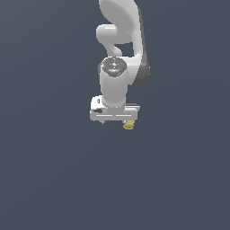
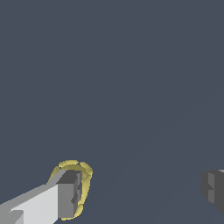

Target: Pick up the object and move it to a goal position.

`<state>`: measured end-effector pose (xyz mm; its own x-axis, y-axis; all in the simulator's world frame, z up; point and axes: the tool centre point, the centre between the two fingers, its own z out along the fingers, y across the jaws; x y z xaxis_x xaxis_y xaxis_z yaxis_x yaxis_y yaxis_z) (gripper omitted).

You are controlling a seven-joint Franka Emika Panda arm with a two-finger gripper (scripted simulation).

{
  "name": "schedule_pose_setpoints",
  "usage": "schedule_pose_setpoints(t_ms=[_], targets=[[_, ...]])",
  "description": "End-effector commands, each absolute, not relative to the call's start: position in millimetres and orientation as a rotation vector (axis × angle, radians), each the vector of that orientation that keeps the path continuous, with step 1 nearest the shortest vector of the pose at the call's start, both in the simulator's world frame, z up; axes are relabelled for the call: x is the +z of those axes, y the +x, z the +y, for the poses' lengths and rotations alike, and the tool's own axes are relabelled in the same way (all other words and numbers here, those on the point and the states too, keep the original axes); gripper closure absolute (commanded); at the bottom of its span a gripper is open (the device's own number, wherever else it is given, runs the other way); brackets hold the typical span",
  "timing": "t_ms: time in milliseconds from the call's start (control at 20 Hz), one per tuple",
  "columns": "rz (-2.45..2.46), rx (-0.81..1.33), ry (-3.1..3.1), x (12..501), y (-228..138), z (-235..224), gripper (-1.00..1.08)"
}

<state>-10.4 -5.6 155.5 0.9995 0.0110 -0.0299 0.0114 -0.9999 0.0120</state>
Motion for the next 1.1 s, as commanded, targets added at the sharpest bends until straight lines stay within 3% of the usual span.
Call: schedule_pose_setpoints(t_ms=[0, 1050], targets=[[0.018, -0.047, 3.129, 155.5, -10.4, -5.6, -0.92], [-0.014, -0.068, 3.139, 142.3, -19.2, -15.2, -0.92]])
